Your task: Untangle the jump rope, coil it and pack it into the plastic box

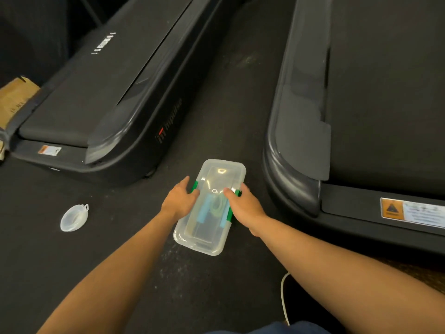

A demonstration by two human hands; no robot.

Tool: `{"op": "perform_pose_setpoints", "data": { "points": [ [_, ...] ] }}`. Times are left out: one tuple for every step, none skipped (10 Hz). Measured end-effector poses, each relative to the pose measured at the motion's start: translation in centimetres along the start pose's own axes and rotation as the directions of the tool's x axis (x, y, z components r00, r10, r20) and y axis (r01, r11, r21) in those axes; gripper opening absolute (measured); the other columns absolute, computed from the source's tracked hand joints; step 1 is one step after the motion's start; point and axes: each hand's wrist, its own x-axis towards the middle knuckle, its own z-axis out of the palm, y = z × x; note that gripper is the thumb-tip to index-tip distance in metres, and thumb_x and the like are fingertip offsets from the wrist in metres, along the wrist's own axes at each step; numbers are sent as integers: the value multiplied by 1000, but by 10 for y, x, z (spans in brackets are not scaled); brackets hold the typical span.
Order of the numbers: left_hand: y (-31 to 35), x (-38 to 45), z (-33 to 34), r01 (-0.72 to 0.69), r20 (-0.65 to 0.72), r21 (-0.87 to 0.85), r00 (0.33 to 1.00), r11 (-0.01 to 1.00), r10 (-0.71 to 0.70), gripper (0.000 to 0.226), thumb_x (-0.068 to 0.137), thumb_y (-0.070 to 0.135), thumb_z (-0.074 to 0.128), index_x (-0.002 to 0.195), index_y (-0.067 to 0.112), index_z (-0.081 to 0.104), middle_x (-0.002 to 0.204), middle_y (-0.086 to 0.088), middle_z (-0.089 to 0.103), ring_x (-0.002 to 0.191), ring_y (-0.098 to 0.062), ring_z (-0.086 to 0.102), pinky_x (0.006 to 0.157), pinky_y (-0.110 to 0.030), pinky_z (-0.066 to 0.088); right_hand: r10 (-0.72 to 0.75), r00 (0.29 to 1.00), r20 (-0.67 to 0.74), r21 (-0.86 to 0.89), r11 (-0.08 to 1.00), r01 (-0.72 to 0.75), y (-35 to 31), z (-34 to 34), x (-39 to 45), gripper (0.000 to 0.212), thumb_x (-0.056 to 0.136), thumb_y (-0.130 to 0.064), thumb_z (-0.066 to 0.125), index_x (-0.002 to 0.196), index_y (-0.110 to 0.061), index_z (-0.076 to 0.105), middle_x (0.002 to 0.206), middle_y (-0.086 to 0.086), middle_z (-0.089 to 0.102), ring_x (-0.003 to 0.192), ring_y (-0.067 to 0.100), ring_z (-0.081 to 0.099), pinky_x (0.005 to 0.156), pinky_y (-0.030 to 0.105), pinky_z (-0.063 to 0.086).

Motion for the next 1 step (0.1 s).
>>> {"op": "perform_pose_setpoints", "data": {
  "points": [
    [16,-6,-12,-110,-96,135,988,985,124,74,96,54,48,160,27,23,168,-4,22,153,-27,24,121,-53,28,-146,989,17,-326,934,144,-19,-15,-14,79,93,-63,46,160,-33,19,168,2,21,153,35,21,120,52,28]
  ]
}}
